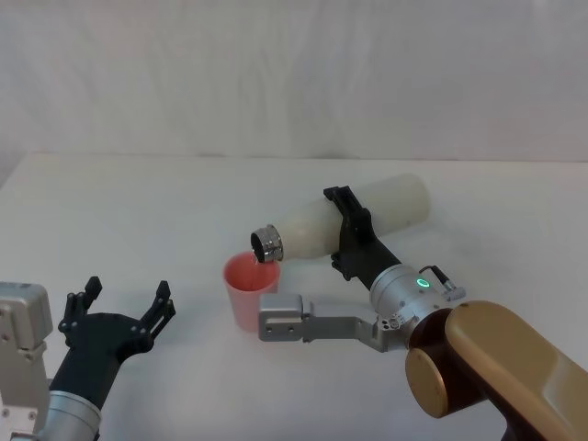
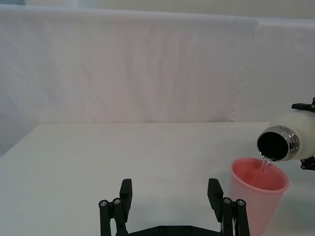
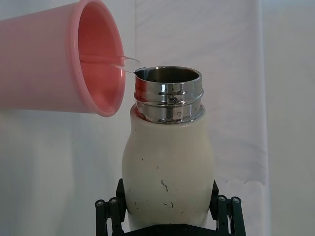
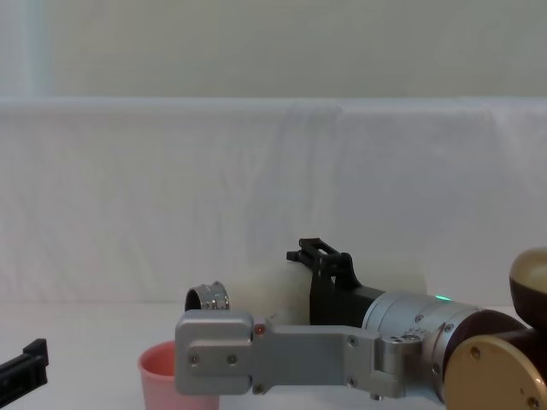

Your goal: Grasp the thermos with one hand and pour water into the cup lid.

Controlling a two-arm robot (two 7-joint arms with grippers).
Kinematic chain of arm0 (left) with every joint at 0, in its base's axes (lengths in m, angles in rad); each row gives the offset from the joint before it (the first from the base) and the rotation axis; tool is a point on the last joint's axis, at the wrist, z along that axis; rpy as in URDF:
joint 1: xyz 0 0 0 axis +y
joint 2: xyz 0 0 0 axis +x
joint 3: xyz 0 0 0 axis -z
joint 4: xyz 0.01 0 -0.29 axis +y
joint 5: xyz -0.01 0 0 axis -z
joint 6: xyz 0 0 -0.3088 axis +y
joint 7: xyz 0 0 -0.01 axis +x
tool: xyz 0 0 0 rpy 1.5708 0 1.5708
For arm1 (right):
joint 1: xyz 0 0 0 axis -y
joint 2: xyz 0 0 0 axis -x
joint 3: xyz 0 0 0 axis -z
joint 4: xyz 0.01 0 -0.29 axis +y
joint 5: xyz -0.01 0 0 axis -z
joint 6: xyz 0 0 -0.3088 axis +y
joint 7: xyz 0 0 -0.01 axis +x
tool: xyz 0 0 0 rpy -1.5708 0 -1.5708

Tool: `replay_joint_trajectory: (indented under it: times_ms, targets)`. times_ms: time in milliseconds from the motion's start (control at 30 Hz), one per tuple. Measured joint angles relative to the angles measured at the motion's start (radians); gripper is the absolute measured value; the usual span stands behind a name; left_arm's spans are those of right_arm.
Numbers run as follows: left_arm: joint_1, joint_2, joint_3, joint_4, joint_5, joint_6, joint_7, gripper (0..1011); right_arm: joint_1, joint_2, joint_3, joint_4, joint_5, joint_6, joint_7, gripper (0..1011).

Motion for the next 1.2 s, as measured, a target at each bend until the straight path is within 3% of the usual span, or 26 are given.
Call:
replay_joint_trajectory:
  times_ms: [1200]
  targets:
    - [0.0, 0.0, 0.0, 0.0, 0.0, 0.0, 0.0, 1001, 0.0, -0.002, 0.003, -0.005, 0.0, 0.003, 0.001, 957]
